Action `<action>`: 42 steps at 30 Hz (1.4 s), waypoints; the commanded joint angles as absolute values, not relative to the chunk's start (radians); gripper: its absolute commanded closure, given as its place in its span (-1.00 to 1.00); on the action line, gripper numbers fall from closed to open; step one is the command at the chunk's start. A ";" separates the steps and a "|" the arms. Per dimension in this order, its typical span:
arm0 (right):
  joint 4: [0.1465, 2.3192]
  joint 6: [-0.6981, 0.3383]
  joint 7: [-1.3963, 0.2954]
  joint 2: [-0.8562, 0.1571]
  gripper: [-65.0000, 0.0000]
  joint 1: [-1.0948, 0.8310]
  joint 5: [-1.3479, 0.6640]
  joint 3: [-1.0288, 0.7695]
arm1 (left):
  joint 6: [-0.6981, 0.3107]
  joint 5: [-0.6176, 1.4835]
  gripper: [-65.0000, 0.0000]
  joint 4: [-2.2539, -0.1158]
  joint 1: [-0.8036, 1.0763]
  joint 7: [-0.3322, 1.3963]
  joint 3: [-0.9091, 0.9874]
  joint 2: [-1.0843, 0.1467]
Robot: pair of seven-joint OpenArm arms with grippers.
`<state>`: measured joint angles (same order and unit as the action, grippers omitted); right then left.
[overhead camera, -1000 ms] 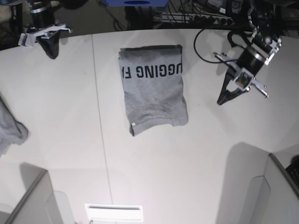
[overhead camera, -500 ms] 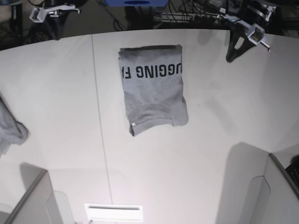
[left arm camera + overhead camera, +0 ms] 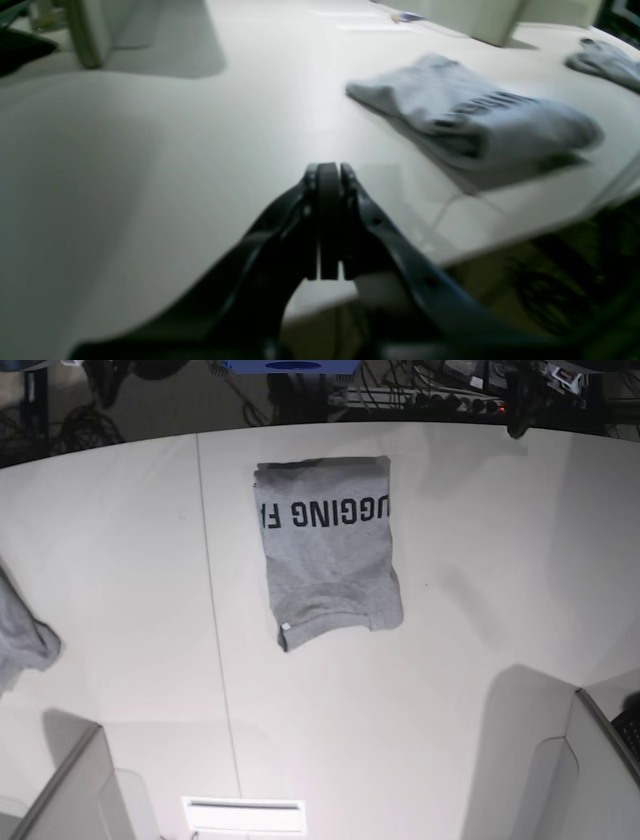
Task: Fold the T-shirt properly
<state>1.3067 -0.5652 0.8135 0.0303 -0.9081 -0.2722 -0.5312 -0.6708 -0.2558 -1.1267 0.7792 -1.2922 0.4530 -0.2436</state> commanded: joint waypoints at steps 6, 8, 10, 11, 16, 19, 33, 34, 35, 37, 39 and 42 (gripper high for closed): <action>1.176 -0.570 0.840 0.035 1.00 -0.964 -0.249 -0.515 | -0.673 -0.392 1.00 -0.860 0.805 -1.396 0.449 -0.214; 1.056 -0.568 0.840 0.031 1.00 -0.937 -0.180 -0.484 | -0.673 -0.403 1.00 -0.725 0.762 -1.396 0.449 -0.213; 0.932 -0.568 0.840 0.031 1.00 -0.891 -0.101 -0.463 | -0.674 -0.403 1.00 -0.598 0.716 -1.396 0.449 -0.213; 0.866 -0.568 0.840 0.031 1.00 -0.858 -0.048 -0.460 | -0.676 -0.403 1.00 -0.530 0.682 -1.396 0.449 -0.213; 0.507 -0.565 0.782 0.022 1.00 -0.670 0.177 -0.466 | -0.676 -0.403 1.00 -0.150 0.501 -1.396 0.449 -0.214; 0.294 -0.565 0.654 -0.022 1.00 -0.545 0.214 -0.463 | -0.676 -0.424 1.00 0.000 0.397 -1.349 0.449 -0.214; 0.096 -0.151 0.271 -0.099 1.00 -0.225 0.217 -0.183 | -0.409 -0.526 1.00 -0.094 0.229 -0.392 0.450 -0.111; 0.099 -0.125 0.271 -0.096 1.00 -0.223 0.216 -0.160 | -0.397 -0.524 1.00 -0.094 0.222 -0.392 0.450 -0.111; 0.102 -0.110 0.272 -0.096 1.00 -0.219 0.216 -0.142 | -0.387 -0.521 1.00 -0.096 0.220 -0.392 0.450 -0.110; 0.111 -0.104 0.272 -0.096 1.00 -0.211 0.214 -0.139 | -0.387 -0.518 1.00 -0.097 0.219 -0.392 0.456 -0.110; 0.111 -0.102 0.272 -0.096 1.00 -0.203 0.214 -0.139 | -0.387 -0.518 1.00 -0.099 0.220 -0.392 0.456 -0.110; 0.111 -0.102 0.272 -0.096 1.00 -0.203 0.214 -0.139 | -0.387 -0.524 1.00 -0.101 0.214 -0.392 0.450 -0.110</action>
<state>0.1169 -0.1078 0.2848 -0.0845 -0.1799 0.2165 -0.1371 -0.3817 -0.5274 -0.0975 0.2085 -0.3775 0.4503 -0.1009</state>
